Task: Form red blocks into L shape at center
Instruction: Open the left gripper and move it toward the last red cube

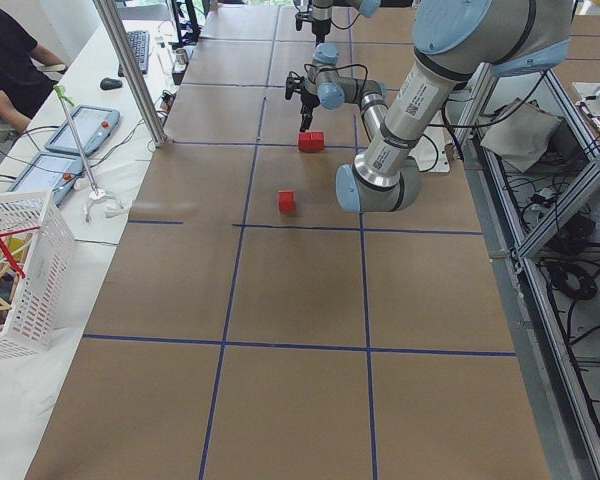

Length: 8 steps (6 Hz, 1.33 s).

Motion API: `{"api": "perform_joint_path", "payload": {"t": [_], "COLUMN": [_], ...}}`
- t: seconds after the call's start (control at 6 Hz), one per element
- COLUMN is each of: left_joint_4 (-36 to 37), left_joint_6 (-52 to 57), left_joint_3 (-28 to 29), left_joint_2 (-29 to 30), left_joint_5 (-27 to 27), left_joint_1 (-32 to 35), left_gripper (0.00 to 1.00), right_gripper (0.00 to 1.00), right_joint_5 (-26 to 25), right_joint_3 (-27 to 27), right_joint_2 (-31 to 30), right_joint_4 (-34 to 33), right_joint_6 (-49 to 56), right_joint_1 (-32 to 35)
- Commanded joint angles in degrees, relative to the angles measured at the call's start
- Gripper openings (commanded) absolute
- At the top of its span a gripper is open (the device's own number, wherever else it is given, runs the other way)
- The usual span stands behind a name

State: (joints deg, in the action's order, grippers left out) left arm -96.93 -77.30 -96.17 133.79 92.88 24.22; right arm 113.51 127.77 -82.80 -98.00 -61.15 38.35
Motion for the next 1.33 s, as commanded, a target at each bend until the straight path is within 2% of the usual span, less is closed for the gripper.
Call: {"api": "perform_joint_path", "payload": {"t": [0.0,0.33,0.5,0.67,0.83,1.17], "left_joint_4": [-0.54,-4.30,-4.24,-3.89,-3.80,-4.32], "left_joint_6": [4.32,9.77,9.62,8.32,3.26,2.06], "left_joint_3": [-7.44,-7.28,-7.19,-6.58,-5.88,-2.90], "left_joint_2": [-8.77,-17.98,-20.99,-22.07,-22.08,-22.08], "left_joint_5": [1.16,8.08,8.46,10.29,10.39,10.48], "left_joint_1": [5.46,12.85,15.48,15.95,15.86,15.08], "left_gripper": [1.00,1.00,1.00,1.00,1.00,1.00], "right_gripper": [1.00,1.00,1.00,1.00,1.00,1.00], "right_joint_5": [0.04,0.39,0.48,0.48,0.48,0.39], "right_joint_3": [0.37,1.77,1.96,1.87,1.61,1.35], "right_joint_2": [-0.08,-0.08,-0.08,-0.08,-0.08,-0.08], "right_joint_4": [0.00,-0.09,-0.17,-0.18,-0.18,-0.18], "right_joint_6": [-0.28,-0.64,-0.64,-0.64,-0.64,-0.64], "right_joint_1": [0.06,0.06,0.06,-0.03,-0.12,-0.47]}}
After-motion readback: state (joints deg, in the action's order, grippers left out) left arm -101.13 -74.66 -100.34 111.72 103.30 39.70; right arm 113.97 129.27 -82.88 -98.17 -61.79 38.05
